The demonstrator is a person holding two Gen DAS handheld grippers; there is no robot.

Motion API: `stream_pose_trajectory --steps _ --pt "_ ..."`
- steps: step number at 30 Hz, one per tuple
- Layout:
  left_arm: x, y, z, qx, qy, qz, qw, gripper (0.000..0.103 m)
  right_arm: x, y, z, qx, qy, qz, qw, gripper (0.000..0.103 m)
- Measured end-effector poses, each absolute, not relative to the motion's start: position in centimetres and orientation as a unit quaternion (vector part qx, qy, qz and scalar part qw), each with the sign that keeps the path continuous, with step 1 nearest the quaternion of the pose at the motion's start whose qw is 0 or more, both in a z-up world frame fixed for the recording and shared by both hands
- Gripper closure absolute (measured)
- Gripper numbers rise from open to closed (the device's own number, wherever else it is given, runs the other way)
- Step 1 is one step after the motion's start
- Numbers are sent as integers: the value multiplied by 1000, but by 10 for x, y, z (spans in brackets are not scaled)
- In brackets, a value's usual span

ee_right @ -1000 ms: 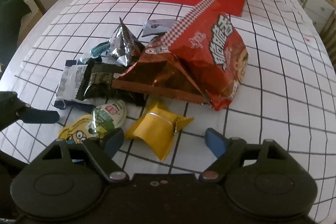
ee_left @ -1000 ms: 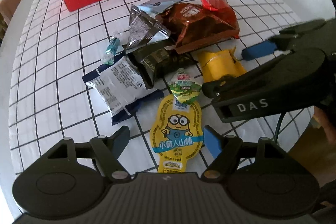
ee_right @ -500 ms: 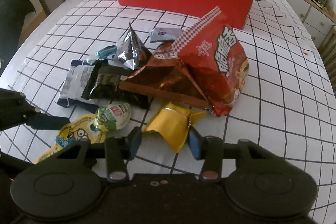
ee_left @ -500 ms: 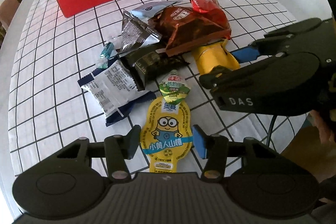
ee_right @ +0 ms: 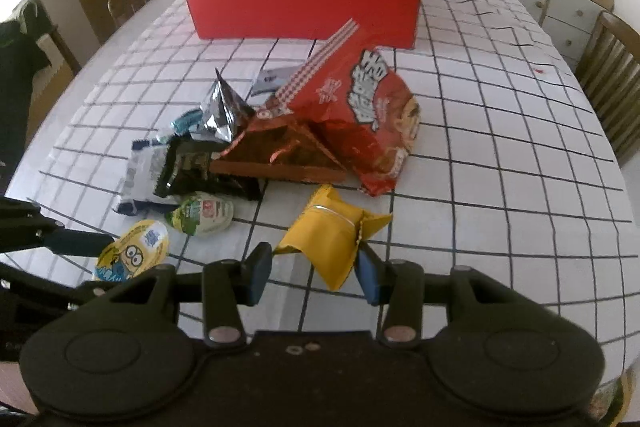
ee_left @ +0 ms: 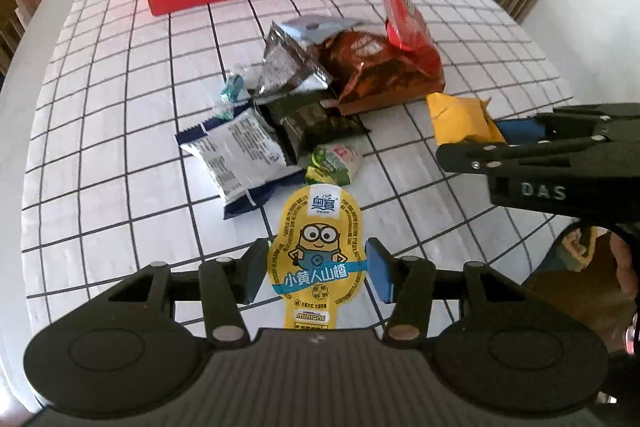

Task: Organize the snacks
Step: 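Grasp the yellow Minion pouch with the left tool while the right tool grasps the yellow candy, then carry the Minion pouch and yellow candy into the red box with both tools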

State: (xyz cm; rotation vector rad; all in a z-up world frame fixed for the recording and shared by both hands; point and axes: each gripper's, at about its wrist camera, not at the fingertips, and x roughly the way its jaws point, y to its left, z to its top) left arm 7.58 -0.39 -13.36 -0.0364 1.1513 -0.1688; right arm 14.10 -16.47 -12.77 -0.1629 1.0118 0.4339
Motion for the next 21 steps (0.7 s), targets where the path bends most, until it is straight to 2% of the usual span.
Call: stream_pose_trajectory --steps 21 --pt "100 7 -52 -22 459 -44 887 51 159 -166 -38 -56 389 234 889 61"
